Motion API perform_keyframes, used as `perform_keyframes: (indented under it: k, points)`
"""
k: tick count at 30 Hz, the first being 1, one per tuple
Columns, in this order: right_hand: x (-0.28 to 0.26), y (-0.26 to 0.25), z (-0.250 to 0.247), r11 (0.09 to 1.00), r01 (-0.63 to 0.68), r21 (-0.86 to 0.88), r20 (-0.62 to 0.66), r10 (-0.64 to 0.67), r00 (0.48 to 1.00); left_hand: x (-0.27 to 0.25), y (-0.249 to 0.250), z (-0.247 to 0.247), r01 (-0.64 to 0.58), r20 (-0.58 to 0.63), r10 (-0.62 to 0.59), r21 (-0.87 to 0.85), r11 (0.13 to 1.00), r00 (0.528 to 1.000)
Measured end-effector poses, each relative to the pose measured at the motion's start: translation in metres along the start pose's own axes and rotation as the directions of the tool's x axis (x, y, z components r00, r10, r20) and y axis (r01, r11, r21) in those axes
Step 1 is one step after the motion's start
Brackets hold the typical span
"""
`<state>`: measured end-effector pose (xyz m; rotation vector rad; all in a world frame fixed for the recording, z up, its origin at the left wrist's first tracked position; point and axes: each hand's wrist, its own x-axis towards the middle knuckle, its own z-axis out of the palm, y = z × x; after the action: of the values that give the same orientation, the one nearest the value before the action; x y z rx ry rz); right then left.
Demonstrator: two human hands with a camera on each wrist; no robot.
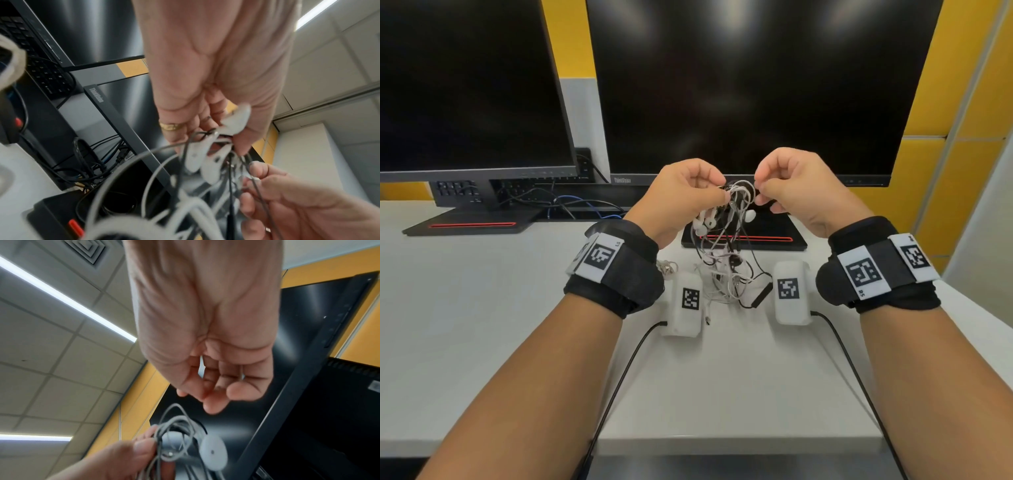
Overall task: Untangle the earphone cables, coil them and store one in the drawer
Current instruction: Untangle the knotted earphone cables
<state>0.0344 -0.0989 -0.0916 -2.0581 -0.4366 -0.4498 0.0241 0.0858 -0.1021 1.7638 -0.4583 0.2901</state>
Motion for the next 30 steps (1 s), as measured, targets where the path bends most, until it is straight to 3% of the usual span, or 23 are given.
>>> perform_keyframes:
  k: [7, 14, 18, 26, 30]
  points:
    - [-0.0051, -0.0053, 0.0013, 0.996, -0.047, 0.071, 0.151, 0.036, 0.988, 0.0015, -0.0031, 0.0041, -0.003, -0.006, 0.002, -0.037, 0.999, 1.000]
    - [-0.0037, -0.0046, 0.0023, 0.999, -0.011, 0.033, 0.085, 0.008, 0.996, -0.0004, -0.0010, 0.0029, 0.025, 0.063, -0.019, -0.083, 0.996, 0.998]
    - [-0.0027, -0.0048, 0.0024, 0.980, -0.026, 0.196, 0.067, 0.013, 0.998, -0.0013, -0.0020, 0.0031, 0.005, 0.116, -0.010, 0.042, 0.999, 0.993]
    - [-0.0031, -0.0100, -0.0004, 0.954, -0.109, 0.280, 0.120, 0.078, 0.990, 0.0052, -0.0091, 0.0016, -0.014, -0.117, 0.042, 0.232, 0.973, 0.992]
    - [-0.0033, -0.0108, 0.0021, 0.949, -0.103, 0.297, 0.119, 0.070, 0.990, 0.0051, -0.0078, 0.0014, -0.033, -0.115, 0.058, 0.206, 0.978, 0.992]
